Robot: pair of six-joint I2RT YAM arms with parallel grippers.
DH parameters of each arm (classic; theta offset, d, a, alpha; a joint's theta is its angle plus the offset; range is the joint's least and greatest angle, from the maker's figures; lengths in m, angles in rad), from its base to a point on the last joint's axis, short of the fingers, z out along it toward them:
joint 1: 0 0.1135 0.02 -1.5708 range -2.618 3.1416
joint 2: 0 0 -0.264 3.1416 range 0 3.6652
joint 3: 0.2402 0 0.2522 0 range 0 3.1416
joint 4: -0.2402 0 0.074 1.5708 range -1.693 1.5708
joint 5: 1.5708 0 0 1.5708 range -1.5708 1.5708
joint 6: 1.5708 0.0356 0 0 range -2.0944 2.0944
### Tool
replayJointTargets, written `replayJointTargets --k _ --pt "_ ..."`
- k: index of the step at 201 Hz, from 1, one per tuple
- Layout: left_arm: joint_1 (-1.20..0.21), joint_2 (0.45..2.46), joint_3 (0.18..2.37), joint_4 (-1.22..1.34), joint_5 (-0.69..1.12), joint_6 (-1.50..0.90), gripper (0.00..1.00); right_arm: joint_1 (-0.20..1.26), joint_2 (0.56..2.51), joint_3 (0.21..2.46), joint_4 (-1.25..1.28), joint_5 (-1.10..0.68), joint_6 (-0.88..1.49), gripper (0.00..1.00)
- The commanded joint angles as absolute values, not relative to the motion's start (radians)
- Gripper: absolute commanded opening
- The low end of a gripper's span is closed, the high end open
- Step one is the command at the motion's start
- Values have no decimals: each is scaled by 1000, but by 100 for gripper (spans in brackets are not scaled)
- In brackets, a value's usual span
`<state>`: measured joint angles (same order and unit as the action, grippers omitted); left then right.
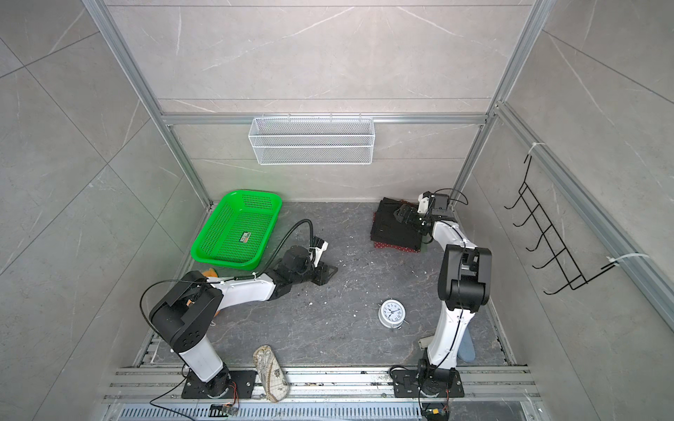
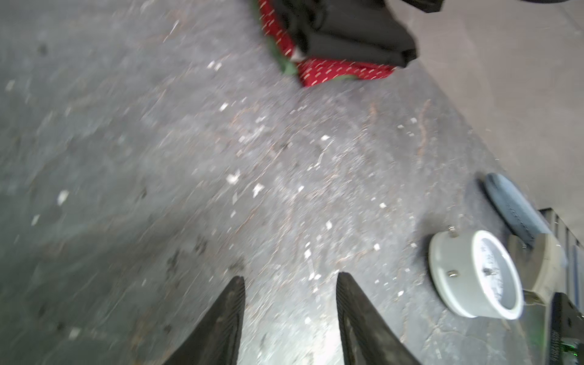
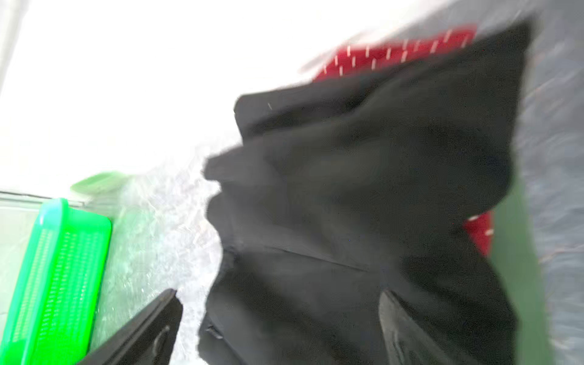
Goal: Fold and stack skirts
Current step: Smooth out the skirt on several skirts.
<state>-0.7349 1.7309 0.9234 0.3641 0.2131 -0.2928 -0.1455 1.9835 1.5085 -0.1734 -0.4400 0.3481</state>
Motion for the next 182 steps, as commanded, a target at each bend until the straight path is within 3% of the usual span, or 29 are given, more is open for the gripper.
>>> replayJointTargets --k 1,79,153,182 --pt "-762 1763 1010 351 236 -209 50 -151 1961 1505 -143 -372 351 100" --pt "-824 2032 1403 341 264 -86 57 -166 2119 1658 -143 -393 365 100" --pt "-844 2375 1759 586 309 -169 58 -178 2225 1800 -214 -424 339 100" --pt "-844 2503 1913 573 272 -206 58 -180 2241 1833 -251 -432 325 100"
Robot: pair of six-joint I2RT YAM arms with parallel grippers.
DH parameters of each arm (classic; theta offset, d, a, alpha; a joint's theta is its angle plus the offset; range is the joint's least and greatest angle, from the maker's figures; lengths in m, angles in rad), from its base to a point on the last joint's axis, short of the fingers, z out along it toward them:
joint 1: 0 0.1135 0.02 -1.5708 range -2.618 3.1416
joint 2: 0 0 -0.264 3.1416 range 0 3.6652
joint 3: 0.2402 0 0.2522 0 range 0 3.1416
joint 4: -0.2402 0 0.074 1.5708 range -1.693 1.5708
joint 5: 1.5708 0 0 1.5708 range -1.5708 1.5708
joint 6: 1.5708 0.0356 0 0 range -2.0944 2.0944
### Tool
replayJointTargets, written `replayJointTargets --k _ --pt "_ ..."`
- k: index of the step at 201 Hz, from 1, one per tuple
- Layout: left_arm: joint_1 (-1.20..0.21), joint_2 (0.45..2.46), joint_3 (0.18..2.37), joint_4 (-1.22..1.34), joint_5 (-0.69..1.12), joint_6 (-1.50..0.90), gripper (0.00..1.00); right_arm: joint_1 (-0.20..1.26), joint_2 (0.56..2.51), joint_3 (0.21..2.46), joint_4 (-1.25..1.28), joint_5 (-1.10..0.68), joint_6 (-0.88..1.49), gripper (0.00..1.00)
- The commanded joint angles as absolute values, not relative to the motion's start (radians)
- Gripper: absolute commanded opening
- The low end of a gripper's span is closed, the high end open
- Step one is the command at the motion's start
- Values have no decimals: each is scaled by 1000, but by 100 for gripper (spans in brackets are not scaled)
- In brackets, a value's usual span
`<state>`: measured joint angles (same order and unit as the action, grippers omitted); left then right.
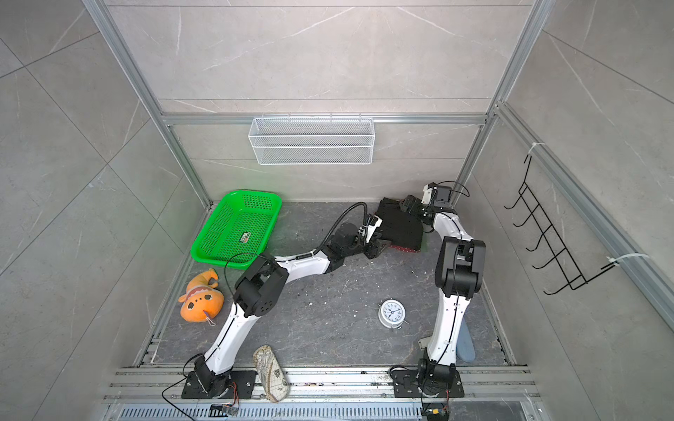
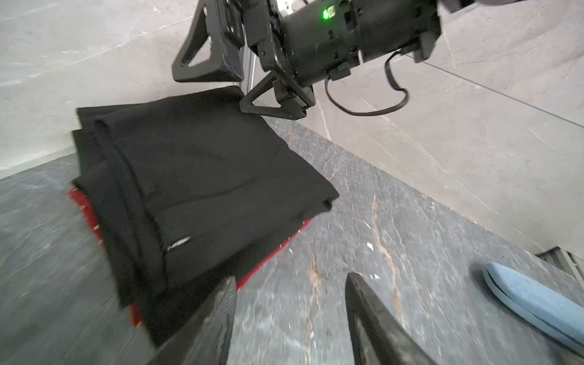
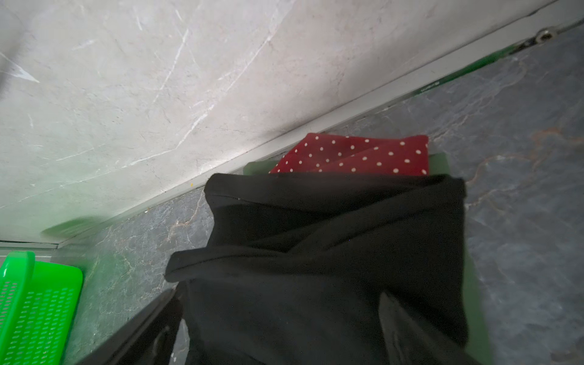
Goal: Fold and stack skirts
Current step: Smooth out the skirt on several skirts.
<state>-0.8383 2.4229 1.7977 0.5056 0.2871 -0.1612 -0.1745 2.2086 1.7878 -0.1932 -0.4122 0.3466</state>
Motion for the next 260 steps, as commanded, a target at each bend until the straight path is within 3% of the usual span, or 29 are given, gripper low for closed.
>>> replayJointTargets --k 1,41,162,196,260 --pt "-844 2506 1919 570 270 -207 58 -181 2242 1833 -252 -432 324 100" --pt "-832 2635 2130 349 212 -243 58 -193 2274 1879 -274 -440 321 100" --pt "-798 2624 2065 362 280 -307 58 -199 2514 2228 -406 -524 358 100" --pt "-798 2603 2032 379 300 -307 58 -199 2433 2125 -326 -572 368 100" --pt "-800 2478 1872 466 314 -292 58 -197 2145 1711 -77 -642 407 100"
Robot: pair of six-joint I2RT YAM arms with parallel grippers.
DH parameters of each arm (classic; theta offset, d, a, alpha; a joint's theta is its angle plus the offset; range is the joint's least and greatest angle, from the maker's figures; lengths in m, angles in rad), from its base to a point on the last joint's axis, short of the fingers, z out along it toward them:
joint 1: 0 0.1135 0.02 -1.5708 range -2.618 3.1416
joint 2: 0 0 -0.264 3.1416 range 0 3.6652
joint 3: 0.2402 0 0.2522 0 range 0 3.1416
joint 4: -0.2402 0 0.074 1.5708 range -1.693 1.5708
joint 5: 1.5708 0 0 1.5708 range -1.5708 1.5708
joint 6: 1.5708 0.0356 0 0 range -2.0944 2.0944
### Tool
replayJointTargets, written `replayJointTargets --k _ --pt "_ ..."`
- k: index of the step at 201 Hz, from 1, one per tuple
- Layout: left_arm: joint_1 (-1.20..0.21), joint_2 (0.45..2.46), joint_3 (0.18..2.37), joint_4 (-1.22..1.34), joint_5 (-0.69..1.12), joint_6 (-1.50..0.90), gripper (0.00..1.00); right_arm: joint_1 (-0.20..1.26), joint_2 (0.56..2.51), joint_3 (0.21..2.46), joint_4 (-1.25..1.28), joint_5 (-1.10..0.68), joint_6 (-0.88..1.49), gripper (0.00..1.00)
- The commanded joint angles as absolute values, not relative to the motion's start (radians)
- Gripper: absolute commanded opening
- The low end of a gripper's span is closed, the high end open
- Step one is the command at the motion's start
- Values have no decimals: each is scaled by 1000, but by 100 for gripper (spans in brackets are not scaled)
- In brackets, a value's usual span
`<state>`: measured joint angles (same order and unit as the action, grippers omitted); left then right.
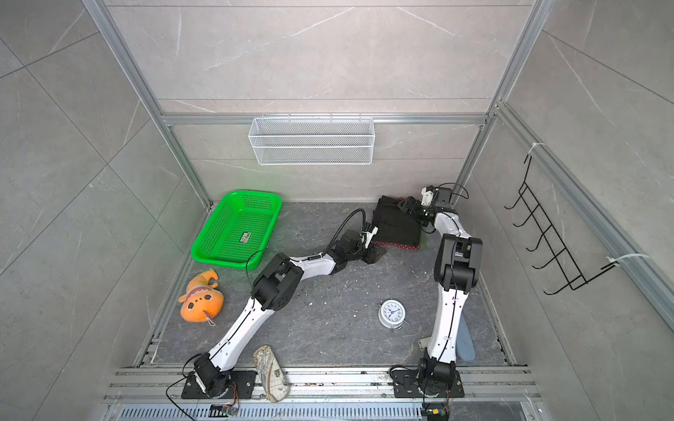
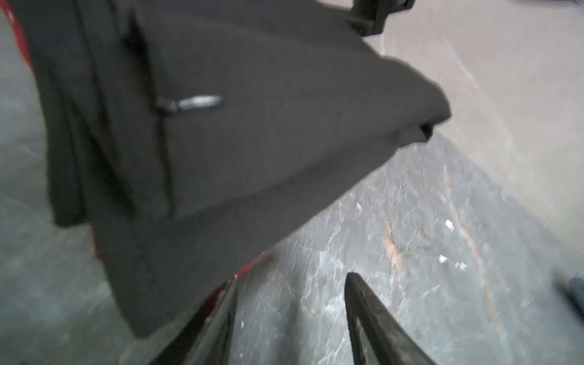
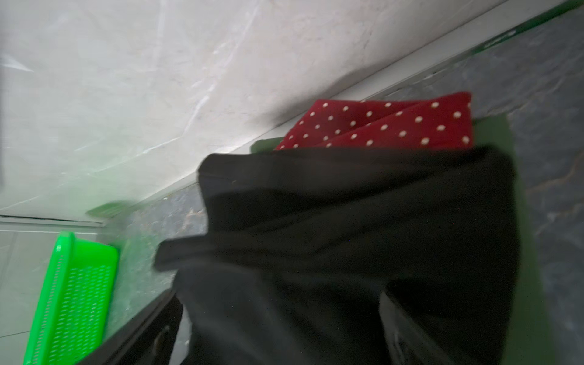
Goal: Fold and stack skirts
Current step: Smooth out the skirt on several skirts.
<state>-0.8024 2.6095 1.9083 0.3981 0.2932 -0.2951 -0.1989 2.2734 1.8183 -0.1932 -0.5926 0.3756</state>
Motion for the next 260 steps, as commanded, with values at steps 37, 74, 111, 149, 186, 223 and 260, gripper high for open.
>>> replayJointTargets --k 37,74,111,149,186,223,260 --pt "-801 2401 1784 498 310 -276 58 -190 2026 1553 -60 -654 414 100" --pt "-800 2338 1714 517 301 -257 58 -186 1930 1365 -48 -663 423 100" --pt "-795 2259 1642 523 290 -233 59 -186 1884 1227 -31 -633 413 100" --pt "-784 2177 1546 543 273 -210 59 -187 1880 1257 -75 -624 393 100" --pt "-774 2097 1453 548 250 -178 60 -188 1808 1307 -84 -644 392 100" --pt "-764 2001 1354 544 211 -149 61 -178 1714 1327 -79 -656 402 100" --pt "-744 1863 1241 458 109 -104 68 -141 1596 1287 -138 -596 349 100"
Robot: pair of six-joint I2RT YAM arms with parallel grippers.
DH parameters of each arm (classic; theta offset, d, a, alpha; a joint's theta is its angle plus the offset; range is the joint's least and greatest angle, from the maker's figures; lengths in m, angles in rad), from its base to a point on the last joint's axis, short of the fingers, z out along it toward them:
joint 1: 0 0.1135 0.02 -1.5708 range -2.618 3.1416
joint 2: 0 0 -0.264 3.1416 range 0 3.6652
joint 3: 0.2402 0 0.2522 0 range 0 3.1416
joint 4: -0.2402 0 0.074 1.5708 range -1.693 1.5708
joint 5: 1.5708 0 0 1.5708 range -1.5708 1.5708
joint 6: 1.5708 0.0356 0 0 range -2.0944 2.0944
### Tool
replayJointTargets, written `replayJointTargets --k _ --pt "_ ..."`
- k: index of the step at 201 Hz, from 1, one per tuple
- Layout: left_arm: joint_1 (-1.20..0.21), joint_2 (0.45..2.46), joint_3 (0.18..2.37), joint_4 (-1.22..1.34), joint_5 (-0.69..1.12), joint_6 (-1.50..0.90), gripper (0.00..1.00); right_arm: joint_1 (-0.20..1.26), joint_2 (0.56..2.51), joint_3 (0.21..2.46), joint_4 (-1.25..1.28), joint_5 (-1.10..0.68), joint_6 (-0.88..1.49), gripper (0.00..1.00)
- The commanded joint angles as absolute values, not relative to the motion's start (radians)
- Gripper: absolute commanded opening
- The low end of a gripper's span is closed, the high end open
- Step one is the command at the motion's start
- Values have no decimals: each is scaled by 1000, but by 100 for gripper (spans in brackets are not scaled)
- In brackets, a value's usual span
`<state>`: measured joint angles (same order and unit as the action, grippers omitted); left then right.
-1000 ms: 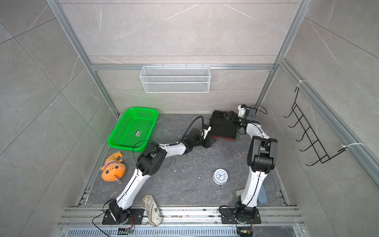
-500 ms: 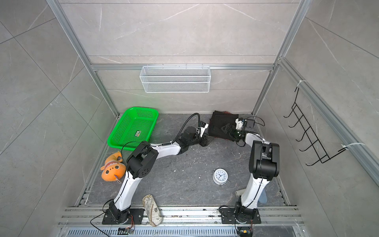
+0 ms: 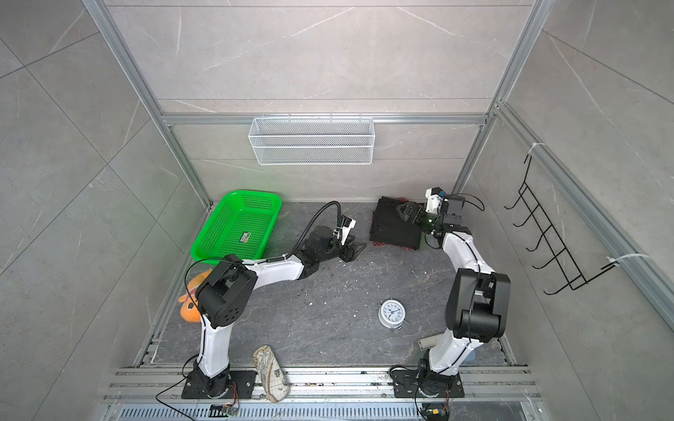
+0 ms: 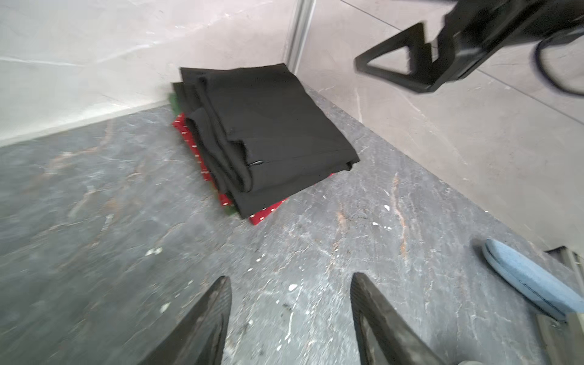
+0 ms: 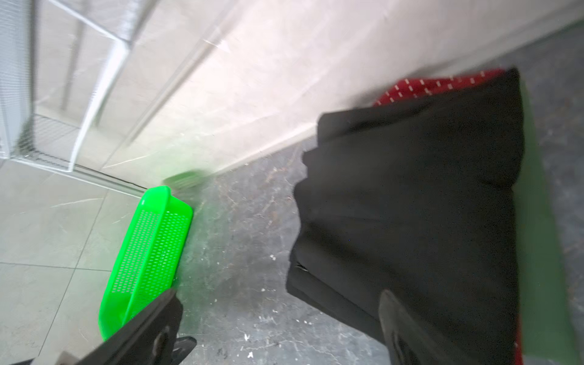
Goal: Fold and stack skirts
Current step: Smooth out the skirt on several skirts, then reset both arms
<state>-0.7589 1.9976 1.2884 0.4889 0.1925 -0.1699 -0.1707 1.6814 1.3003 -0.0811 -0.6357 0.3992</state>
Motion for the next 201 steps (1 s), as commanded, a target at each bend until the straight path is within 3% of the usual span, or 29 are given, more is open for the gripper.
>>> replayJointTargets --k 1,41,101,123,162,201 --pt "-743 1858 1238 455 106 -100 69 -139 1593 1282 -141 -593 347 100" --pt "-728 1636 1054 306 -105 -35 88 -89 1411 1129 -190 -351 258 100" --pt "-600 1242 712 135 -348 -52 94 2 1221 721 36 96 196 100" --pt "-556 1137 600 145 -398 -11 95 80 1234 610 190 232 153 100" --pt "-435 1066 495 189 -390 6 96 115 1330 504 442 297 101 100" --pt "-368 1048 448 265 -362 38 96 114 1516 324 963 295 54 100"
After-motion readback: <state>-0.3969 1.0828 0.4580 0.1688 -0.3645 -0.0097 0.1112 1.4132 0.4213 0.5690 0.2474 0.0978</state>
